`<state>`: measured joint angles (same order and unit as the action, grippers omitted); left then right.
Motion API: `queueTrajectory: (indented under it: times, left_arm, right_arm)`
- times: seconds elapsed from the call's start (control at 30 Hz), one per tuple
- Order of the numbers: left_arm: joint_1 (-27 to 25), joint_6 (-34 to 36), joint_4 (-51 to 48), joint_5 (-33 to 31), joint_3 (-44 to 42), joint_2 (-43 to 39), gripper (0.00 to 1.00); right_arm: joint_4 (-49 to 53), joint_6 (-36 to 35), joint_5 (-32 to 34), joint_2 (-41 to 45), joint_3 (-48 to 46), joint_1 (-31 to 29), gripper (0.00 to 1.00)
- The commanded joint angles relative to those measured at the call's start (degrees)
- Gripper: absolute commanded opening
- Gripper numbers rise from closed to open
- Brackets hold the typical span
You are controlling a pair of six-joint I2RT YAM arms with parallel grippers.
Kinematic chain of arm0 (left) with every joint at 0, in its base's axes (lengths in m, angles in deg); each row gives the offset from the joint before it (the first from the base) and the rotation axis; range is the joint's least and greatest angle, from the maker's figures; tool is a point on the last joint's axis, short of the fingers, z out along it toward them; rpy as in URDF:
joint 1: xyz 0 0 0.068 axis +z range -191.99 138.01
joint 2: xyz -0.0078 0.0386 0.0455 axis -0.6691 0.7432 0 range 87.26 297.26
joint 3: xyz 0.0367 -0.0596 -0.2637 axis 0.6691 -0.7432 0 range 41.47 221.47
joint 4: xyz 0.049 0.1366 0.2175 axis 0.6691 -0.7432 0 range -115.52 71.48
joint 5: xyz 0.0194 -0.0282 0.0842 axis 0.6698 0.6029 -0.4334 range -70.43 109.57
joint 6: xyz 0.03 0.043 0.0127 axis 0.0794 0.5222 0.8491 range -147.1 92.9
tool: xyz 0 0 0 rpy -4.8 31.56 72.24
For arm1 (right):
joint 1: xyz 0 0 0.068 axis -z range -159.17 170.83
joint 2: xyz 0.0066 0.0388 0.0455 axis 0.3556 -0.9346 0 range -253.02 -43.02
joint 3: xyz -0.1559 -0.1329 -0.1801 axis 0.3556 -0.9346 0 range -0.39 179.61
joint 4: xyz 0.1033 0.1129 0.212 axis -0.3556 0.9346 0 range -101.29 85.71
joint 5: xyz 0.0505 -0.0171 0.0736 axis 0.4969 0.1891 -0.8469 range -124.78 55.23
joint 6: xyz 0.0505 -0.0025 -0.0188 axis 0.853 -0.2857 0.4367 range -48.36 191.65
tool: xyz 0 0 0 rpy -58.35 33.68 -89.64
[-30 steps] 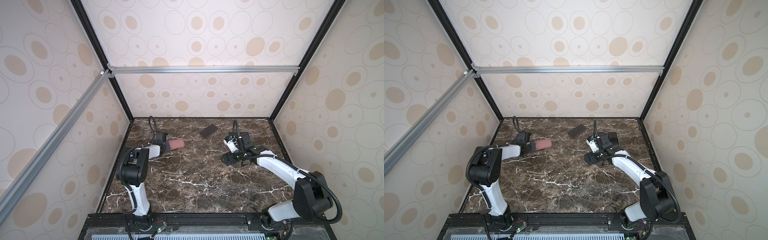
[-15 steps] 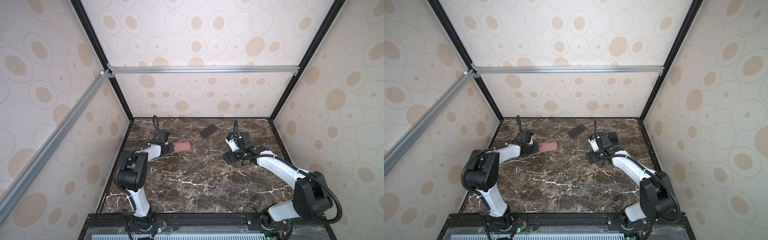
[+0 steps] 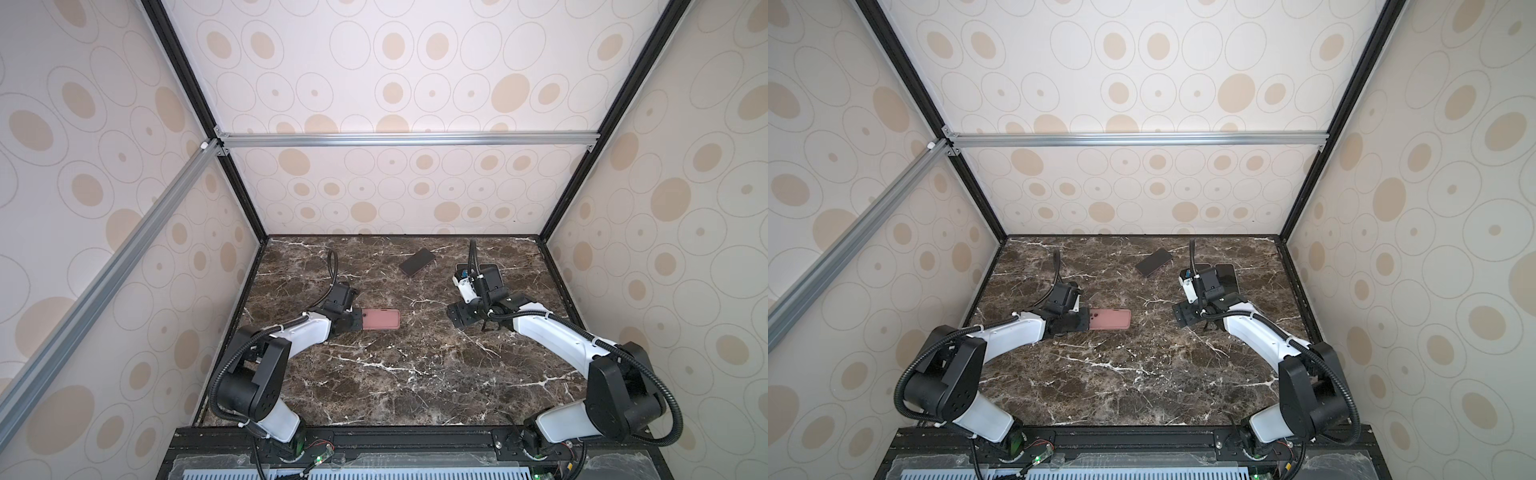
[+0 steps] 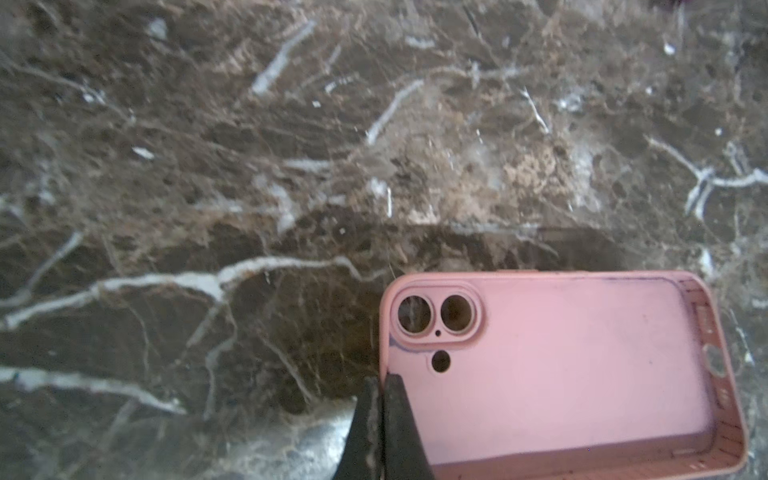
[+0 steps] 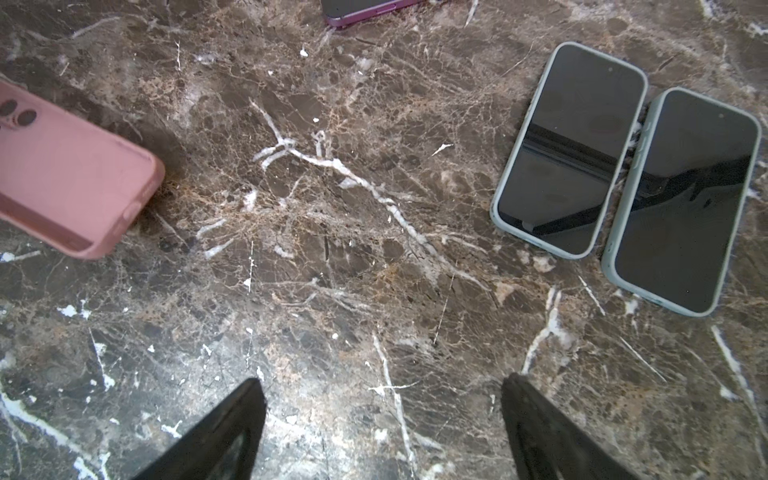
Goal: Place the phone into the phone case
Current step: 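Drag the pink case with the left gripper toward the table center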
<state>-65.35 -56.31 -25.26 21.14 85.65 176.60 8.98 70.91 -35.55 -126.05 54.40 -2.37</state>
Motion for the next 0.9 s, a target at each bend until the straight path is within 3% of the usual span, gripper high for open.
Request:
queueTrajectory:
  times: [0.0,0.33,0.63,0.87]
  left_arm:
    - [-2.85,-3.68,-1.05,-2.45,-1.38,-2.71,0.04]
    - [-10.81,-12.9,-0.21,-7.38,-8.26,-9.15,0.05]
    - [-17.46,-18.62,1.27,-8.25,-11.13,-9.23,0.06]
    - [-19.55,-21.41,3.9,-7.59,-12.23,-8.68,0.07]
  right_arm:
    - [-0.11,0.6,0.86,-0.47,-0.21,-0.49,0.91]
    - [0.25,0.43,1.85,-1.32,0.46,-1.01,0.91]
    - [2.15,0.12,3.54,-2.24,1.9,-1.57,0.91]
    - [2.11,0.98,3.94,-2.9,2.37,-1.73,0.91]
